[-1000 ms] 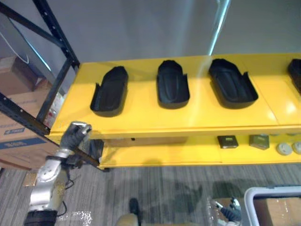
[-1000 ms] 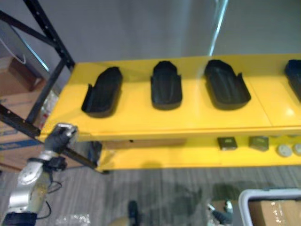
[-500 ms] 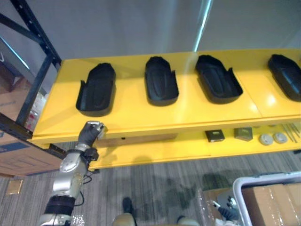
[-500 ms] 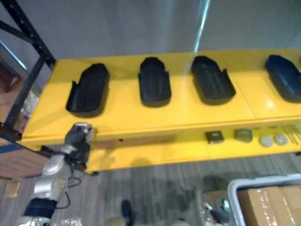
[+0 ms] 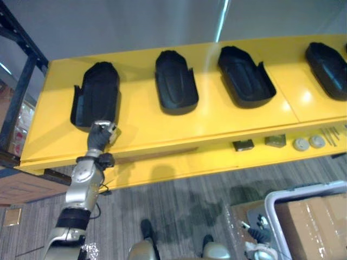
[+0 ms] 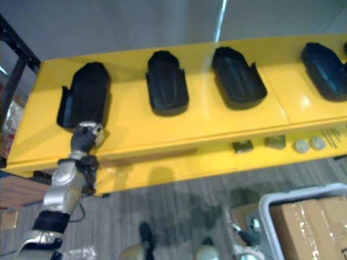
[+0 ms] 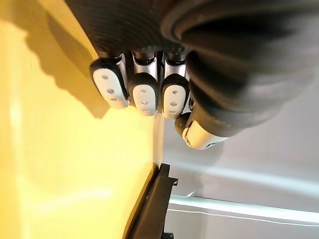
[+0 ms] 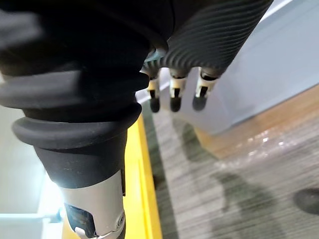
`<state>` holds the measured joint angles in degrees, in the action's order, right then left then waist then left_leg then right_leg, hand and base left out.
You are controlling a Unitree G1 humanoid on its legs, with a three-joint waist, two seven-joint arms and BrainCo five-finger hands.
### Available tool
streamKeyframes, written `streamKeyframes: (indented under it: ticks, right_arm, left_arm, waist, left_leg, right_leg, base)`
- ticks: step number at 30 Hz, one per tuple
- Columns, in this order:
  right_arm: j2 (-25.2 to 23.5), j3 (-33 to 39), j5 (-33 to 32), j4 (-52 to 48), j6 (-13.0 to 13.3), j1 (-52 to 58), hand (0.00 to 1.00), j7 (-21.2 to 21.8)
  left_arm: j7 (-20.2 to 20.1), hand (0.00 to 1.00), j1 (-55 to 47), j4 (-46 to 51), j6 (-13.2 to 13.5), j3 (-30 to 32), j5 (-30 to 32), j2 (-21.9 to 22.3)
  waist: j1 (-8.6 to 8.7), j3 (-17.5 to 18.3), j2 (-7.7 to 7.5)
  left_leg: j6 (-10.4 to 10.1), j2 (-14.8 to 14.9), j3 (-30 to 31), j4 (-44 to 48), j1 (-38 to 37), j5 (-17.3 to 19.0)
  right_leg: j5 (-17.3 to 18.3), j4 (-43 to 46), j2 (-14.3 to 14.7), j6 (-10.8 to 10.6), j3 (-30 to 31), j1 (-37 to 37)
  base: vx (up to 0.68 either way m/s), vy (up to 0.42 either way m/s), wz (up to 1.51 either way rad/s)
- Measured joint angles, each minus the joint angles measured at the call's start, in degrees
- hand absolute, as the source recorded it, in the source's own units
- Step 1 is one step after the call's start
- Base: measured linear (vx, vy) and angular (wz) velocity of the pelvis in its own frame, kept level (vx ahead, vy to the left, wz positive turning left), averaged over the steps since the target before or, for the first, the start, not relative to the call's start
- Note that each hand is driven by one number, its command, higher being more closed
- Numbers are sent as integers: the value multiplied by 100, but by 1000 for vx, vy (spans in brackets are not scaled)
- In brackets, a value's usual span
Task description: Walk over and take plastic housings, then place them on the shelf
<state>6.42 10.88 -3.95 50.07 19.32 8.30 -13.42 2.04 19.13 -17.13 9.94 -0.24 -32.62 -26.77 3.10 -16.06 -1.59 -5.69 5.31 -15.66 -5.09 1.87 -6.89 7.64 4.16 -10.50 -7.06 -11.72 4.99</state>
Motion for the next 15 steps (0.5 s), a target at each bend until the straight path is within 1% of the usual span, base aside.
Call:
streamKeyframes:
  ticks: [4, 5, 7, 9, 11, 15]
  right_arm:
    - [45, -42, -7, -10, 0, -73, 0, 1]
    - [58, -113, -34, -43, 0, -88, 0, 2]
    - [60, -164, -41, -61, 0, -88, 0, 17]
    - [84, -163, -88, -101, 1, -92, 0, 21]
    - [84, -175, -99, -121, 0, -97, 0, 22]
    - [85, -245, -99, -124, -6, -92, 0, 31]
  left_arm:
    - [96, 100, 138, -163, 0, 2, -3, -15]
    - [167, 100, 200, -242, -1, 2, -4, -45]
    - [185, 100, 249, -264, 0, 2, -4, -91]
    - [218, 100, 408, -318, 5, 2, -4, -152]
    - [255, 100, 507, -408, 6, 6, -3, -213]
    - [408, 100, 603, -463, 6, 17, -4, -214]
  waist:
    - [13, -14, 3]
    - [50, -17, 8]
    - [76, -31, 25]
    - [79, -169, 92]
    - [79, -254, 124]
    - [94, -333, 126]
  left_leg:
    - [1, 3, -44, 26, 23, -1]
    - [1, 3, -48, 27, 23, -2]
    - [2, 6, -49, 27, 22, -2]
    - [6, 13, -49, 25, 15, -5]
    - [16, 14, -58, 8, 26, -13]
    - [20, 12, -67, 0, 30, -16]
  right_leg:
    - [0, 71, -1, 0, 77, -87]
    - [-1, 74, -2, 0, 83, -92]
    - [-1, 79, -1, 0, 83, -95]
    - [0, 134, -1, 0, 87, -116]
    - [-1, 163, -6, -1, 112, -168]
    - [0, 191, -14, -1, 132, -209]
  base:
    - [19, 8, -7]
    - [0, 0, 0]
    - [0, 0, 0]
    - [-20, 6, -1]
    - [-57, 18, -6]
    - [-22, 9, -3]
